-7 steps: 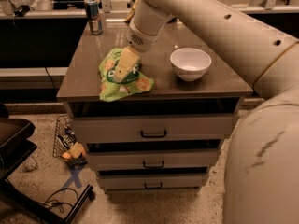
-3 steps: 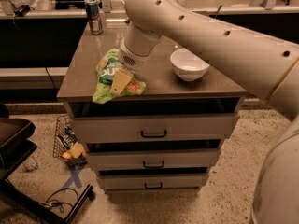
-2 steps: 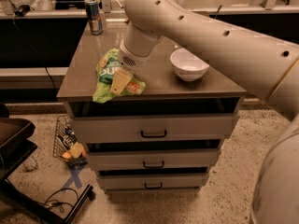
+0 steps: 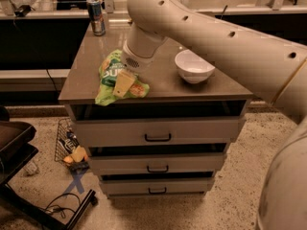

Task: Move green rice chip bag near redbull can

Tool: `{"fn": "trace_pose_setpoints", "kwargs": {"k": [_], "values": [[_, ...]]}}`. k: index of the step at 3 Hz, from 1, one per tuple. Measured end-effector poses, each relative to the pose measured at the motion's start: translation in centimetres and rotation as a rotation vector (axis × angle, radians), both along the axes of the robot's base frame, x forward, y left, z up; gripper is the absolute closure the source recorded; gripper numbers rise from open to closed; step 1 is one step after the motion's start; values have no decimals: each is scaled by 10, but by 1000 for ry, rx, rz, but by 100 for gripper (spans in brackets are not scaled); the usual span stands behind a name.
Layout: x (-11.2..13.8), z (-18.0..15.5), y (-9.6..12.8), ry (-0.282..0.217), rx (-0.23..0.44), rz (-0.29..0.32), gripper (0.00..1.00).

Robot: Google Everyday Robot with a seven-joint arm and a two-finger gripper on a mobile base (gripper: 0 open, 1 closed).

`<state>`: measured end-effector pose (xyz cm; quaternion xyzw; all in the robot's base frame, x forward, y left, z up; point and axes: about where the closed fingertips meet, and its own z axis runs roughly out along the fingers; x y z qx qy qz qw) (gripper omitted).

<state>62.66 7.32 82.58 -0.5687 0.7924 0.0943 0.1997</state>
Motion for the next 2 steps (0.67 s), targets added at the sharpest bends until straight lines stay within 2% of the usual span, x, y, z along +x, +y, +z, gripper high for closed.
{"fn": "trace_pose_setpoints", "kwargs": {"k": [1, 2], "values": [[4, 42, 6, -108, -31, 27, 100], [11, 107, 9, -263, -70, 41, 100]]}}
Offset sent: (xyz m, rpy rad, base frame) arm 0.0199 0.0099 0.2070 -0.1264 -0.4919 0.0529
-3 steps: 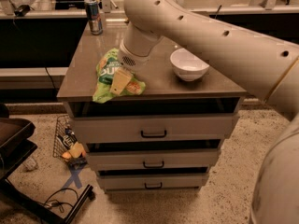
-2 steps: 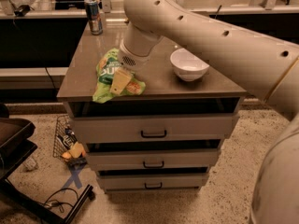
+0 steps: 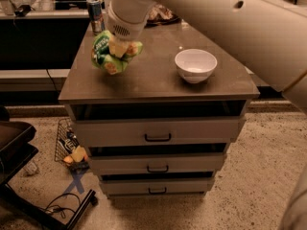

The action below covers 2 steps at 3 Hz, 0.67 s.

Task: Move green rice chip bag near redbull can

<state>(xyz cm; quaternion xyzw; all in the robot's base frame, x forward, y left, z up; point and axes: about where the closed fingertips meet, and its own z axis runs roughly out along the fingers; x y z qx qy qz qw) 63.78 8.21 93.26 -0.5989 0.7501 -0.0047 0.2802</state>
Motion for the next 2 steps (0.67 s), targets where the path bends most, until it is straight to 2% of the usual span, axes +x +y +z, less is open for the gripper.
{"fn": "trace_pose_setpoints", "kwargs": {"k": [1, 2], "values": [[15, 56, 1, -127, -19, -2, 100], [15, 56, 1, -127, -19, -1, 100]]}}
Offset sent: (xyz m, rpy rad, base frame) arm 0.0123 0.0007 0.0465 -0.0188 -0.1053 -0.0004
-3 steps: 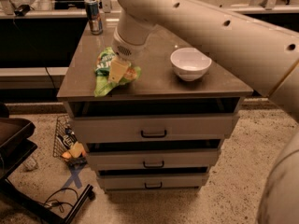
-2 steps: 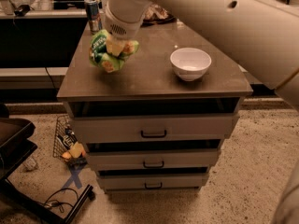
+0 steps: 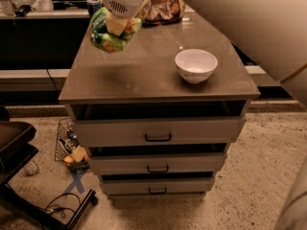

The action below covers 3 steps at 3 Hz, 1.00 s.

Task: Move green rice chip bag near redbull can

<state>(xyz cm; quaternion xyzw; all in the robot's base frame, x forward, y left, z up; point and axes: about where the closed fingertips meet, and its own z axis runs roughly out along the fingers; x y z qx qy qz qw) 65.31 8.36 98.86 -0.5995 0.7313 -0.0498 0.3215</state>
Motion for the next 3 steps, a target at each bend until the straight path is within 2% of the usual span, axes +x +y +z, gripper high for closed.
{"fn": "trace_pose_setpoints", "kwargs": {"k": [1, 2, 3], "values": [[26, 6, -8, -33, 5, -27, 100], [82, 19, -34, -113, 14, -89, 100], [138, 32, -64, -197, 57, -172, 100]]}}
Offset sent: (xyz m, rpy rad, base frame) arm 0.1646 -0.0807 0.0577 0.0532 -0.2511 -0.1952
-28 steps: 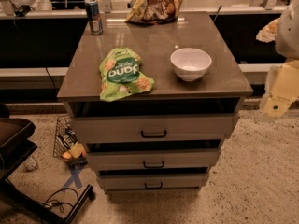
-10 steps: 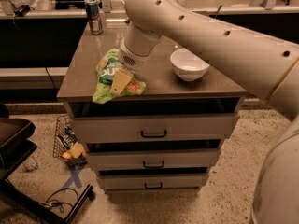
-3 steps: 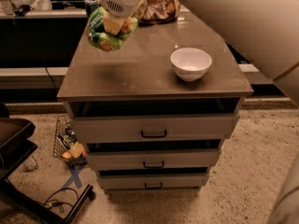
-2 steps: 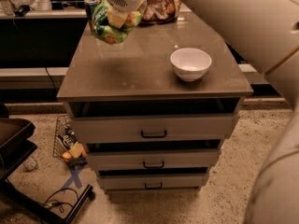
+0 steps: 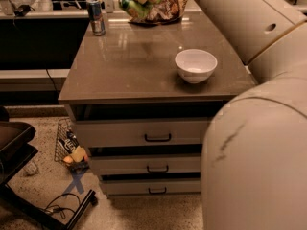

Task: Move green rice chip bag near redbull can

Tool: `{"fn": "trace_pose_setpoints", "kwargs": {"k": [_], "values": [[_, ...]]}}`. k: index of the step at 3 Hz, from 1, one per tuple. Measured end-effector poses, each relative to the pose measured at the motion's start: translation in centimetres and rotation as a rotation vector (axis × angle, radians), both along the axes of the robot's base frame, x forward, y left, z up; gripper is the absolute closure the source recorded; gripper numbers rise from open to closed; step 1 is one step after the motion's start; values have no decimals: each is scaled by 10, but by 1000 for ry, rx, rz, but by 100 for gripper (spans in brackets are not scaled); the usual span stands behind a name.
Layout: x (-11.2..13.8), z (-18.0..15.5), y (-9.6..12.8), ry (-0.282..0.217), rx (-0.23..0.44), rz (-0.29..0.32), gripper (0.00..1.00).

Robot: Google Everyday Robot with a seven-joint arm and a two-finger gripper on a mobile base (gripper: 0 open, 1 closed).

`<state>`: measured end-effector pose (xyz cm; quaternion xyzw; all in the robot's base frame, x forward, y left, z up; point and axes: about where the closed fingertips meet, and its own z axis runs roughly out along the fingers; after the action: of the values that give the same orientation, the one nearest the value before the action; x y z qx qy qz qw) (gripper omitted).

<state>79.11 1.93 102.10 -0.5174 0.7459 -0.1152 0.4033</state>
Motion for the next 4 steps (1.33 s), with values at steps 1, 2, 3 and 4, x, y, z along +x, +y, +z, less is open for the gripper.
{"fn": "trace_pose_setpoints", "kwargs": {"k": [1, 2, 3, 4], "values": [[44, -1, -17, -60, 55, -49, 100], [73, -16, -18, -66, 102, -55, 100], [91, -42, -11, -33, 137, -50, 100], [94, -46, -10, -29, 138, -50, 82]]}}
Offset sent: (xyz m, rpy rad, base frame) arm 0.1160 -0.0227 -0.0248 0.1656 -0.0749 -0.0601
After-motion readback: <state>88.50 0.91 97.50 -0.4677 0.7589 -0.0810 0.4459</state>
